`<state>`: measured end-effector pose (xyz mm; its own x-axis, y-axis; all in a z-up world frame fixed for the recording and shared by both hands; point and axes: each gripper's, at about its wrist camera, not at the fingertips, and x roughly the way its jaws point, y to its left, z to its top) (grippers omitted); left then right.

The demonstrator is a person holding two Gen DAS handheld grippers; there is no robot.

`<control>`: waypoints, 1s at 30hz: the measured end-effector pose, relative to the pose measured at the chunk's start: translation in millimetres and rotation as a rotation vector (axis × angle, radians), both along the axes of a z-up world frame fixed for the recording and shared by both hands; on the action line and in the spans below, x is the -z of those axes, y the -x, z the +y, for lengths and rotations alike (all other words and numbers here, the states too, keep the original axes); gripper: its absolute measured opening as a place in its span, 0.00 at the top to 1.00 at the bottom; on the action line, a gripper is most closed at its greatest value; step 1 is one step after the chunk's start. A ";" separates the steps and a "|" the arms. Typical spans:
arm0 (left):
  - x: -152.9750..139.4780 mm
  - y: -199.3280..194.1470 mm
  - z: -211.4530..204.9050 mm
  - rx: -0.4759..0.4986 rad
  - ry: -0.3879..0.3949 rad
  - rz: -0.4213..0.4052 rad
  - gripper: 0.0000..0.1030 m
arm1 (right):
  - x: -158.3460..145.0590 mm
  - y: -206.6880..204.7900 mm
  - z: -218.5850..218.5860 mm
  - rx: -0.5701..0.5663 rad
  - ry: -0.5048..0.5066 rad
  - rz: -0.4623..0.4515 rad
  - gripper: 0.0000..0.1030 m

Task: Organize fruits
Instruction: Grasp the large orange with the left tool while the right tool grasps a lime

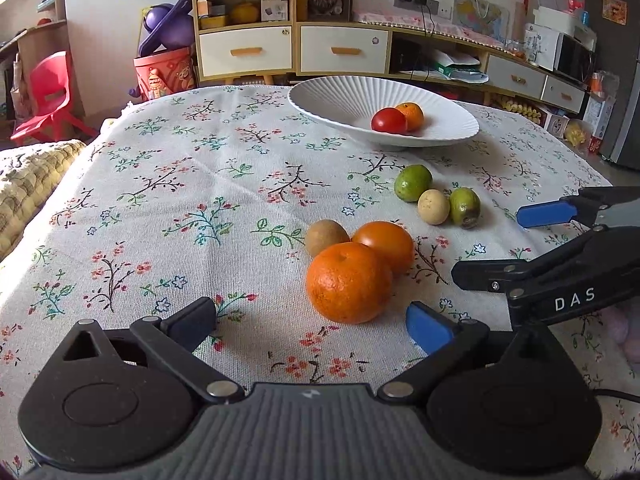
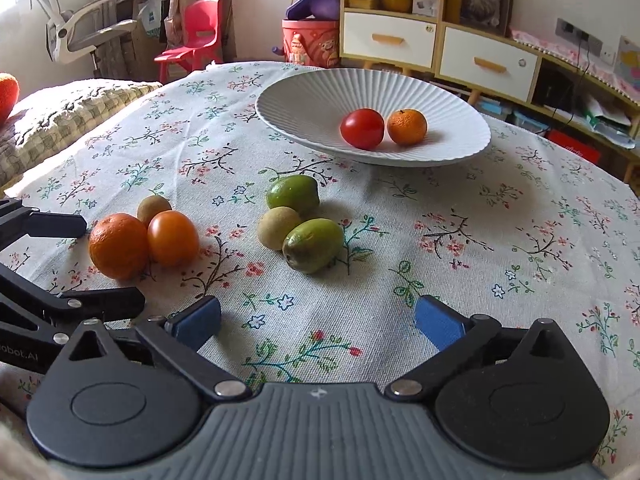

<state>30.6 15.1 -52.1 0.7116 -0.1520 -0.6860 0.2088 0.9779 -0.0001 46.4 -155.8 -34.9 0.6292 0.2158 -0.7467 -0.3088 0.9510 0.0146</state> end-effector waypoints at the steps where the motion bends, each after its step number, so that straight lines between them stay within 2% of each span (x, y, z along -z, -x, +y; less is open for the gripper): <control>1: -0.6 -0.1 0.2 -0.001 0.003 0.001 0.12 | 0.4 -1.0 0.1 0.003 -0.001 -0.006 0.00; 5: -3.3 1.0 1.1 0.003 0.018 0.001 0.22 | -0.8 -5.0 -0.4 0.001 0.004 0.003 0.00; 7: -5.2 1.4 1.2 0.009 0.027 0.000 0.31 | -0.9 -6.5 0.3 -0.001 0.005 0.008 0.00; 13: -8.3 -0.7 2.1 0.018 0.058 0.007 0.45 | -1.0 -8.6 0.1 -0.016 -0.002 0.001 0.01; 18: -10.9 -2.0 2.4 0.033 0.085 0.014 0.58 | -3.9 -11.4 1.2 -0.024 -0.003 -0.007 0.14; 22: -12.5 -2.6 2.7 0.044 0.109 0.021 0.69 | -6.4 -14.8 1.4 -0.028 0.000 -0.016 0.27; 26: -13.4 -3.8 4.4 0.040 0.124 0.029 0.71 | -8.2 -17.3 -0.1 -0.026 -0.004 -0.023 0.42; 30: -14.9 -4.9 6.6 0.032 0.138 0.039 0.72 | -10.1 -19.4 -0.5 -0.032 -0.021 -0.020 0.49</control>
<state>35.4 21.7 -37.2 0.6783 -0.2690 -0.6838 0.2368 0.9610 -0.1432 65.8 -156.3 -24.8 0.6368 0.2517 -0.7288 -0.3394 0.9402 0.0281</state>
